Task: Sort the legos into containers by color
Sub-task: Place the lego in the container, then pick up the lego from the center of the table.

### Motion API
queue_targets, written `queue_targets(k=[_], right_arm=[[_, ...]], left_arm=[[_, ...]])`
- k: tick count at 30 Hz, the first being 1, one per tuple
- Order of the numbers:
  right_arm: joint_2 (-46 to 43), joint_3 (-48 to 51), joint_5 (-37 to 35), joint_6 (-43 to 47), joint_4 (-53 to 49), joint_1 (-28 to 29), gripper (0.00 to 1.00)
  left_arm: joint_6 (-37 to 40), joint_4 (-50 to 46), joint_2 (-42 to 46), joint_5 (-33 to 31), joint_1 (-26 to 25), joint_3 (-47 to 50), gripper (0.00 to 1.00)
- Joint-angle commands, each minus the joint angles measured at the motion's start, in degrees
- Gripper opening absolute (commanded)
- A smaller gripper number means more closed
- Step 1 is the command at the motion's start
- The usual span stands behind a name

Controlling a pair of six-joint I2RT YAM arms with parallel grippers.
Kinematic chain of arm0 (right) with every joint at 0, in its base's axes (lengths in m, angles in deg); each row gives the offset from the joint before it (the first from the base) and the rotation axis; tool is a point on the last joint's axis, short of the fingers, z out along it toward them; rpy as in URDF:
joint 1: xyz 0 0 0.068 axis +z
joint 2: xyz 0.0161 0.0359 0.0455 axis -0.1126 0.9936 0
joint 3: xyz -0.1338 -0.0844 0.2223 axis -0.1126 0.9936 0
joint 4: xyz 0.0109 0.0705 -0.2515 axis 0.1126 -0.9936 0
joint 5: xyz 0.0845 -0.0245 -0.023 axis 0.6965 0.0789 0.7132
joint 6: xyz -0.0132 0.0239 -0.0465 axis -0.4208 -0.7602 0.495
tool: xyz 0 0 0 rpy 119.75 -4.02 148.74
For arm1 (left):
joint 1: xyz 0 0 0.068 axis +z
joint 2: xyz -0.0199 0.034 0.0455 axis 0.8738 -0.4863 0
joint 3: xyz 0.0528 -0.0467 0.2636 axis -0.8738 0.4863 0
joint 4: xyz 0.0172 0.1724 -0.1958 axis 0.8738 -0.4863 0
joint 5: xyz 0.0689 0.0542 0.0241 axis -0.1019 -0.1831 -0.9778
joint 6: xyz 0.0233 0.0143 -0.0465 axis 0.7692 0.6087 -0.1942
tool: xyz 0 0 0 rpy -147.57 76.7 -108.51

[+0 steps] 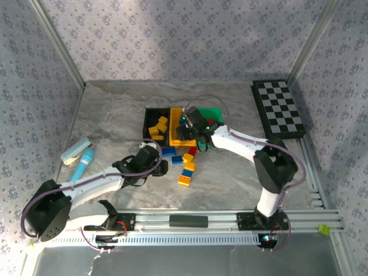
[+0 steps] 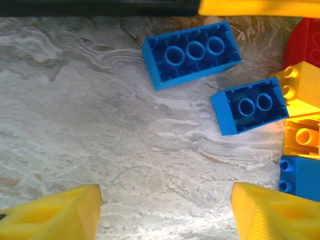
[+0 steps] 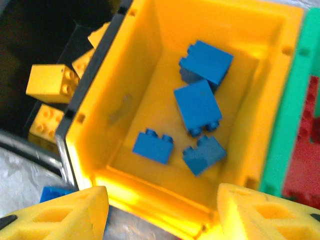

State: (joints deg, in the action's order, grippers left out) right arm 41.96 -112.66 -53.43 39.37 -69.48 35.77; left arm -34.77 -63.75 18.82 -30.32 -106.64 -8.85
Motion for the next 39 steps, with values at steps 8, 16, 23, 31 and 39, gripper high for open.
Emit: queue_targets(k=[8, 16, 23, 31, 39], right_arm=[[-18.3, 17.7, -4.2, 1.1, -0.8, -4.0, 0.61], [-26.9, 25.4, -2.6, 0.7, -1.0, -10.0, 0.62], [-30.3, 28.8, -1.9, 0.8, -0.6, -12.5, 0.62], [-32.8, 31.3, -0.7, 0.9, -0.3, -14.7, 0.62], [-33.9, 33.0, 0.2, 0.8, 0.3, -16.1, 0.62]], left_arm=[[2.7, 3.0, -11.0, 6.5, -0.6, -9.1, 0.69], [0.6, -2.2, -20.2, 5.3, -1.5, -16.9, 0.69], [0.3, -6.3, -26.1, 3.4, -3.0, -22.5, 0.69], [-0.7, -10.7, -31.0, 1.7, -3.3, -27.3, 0.69], [-0.8, -11.6, -33.5, 1.8, -3.8, -29.7, 0.61]])
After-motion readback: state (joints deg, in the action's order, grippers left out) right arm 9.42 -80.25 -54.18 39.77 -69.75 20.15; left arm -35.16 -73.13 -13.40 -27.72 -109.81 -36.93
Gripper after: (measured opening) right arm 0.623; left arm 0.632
